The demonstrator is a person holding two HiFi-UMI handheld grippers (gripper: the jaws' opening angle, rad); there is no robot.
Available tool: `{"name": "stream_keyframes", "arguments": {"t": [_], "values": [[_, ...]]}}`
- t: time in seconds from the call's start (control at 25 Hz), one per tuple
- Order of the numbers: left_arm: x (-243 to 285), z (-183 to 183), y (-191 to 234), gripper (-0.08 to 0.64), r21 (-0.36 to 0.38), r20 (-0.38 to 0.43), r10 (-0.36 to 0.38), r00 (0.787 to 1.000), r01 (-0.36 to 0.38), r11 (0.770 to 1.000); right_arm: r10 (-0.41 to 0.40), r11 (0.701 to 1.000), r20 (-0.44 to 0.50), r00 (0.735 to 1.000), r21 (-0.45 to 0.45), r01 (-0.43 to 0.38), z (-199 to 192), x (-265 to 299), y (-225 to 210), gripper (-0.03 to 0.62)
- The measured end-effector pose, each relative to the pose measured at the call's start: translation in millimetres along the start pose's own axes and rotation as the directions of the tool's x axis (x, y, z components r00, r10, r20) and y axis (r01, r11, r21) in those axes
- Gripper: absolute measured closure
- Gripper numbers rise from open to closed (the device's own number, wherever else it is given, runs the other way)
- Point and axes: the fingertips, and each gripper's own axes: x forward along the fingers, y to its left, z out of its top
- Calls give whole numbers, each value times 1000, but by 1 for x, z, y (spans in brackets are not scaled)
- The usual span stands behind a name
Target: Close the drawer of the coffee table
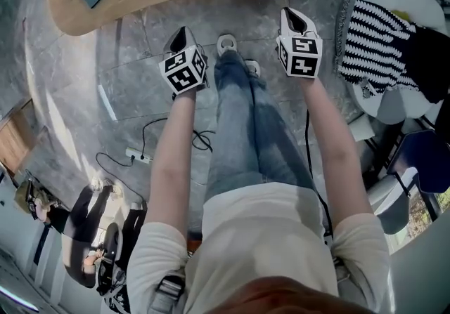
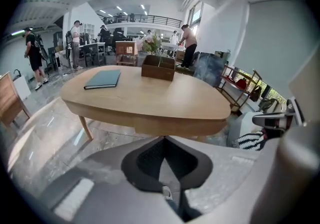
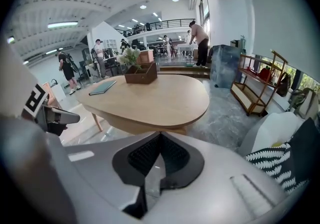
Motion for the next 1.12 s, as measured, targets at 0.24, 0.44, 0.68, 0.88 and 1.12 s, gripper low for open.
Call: {"name": "stream_keyframes", "arguments": {"t": [0.24, 0.44, 0.68, 0.88, 1.12], "values": [[-66, 2, -18, 558, -77, 34, -26, 999, 29, 997, 54, 998, 59, 997, 27, -55, 16, -63, 24, 591], [-119, 1, -25, 558, -153, 45, -32, 998, 38, 988, 137, 991, 74, 988, -10, -136, 27, -115, 51, 591], [-169, 11, -45, 558, -140, 52, -66, 996, 73, 987, 205, 978, 97, 974, -68, -199, 50, -167, 82, 591], [-206, 26, -68, 559, -125, 68, -108, 992, 116, 985, 229, 973, 137, 964, -53, -223, 72, -205, 99, 591], [-249, 45, -89, 560, -129, 92, -129, 987, 141, 982, 252, 968, 172, 952, -55, -246, 91, -249, 107, 591]]}}
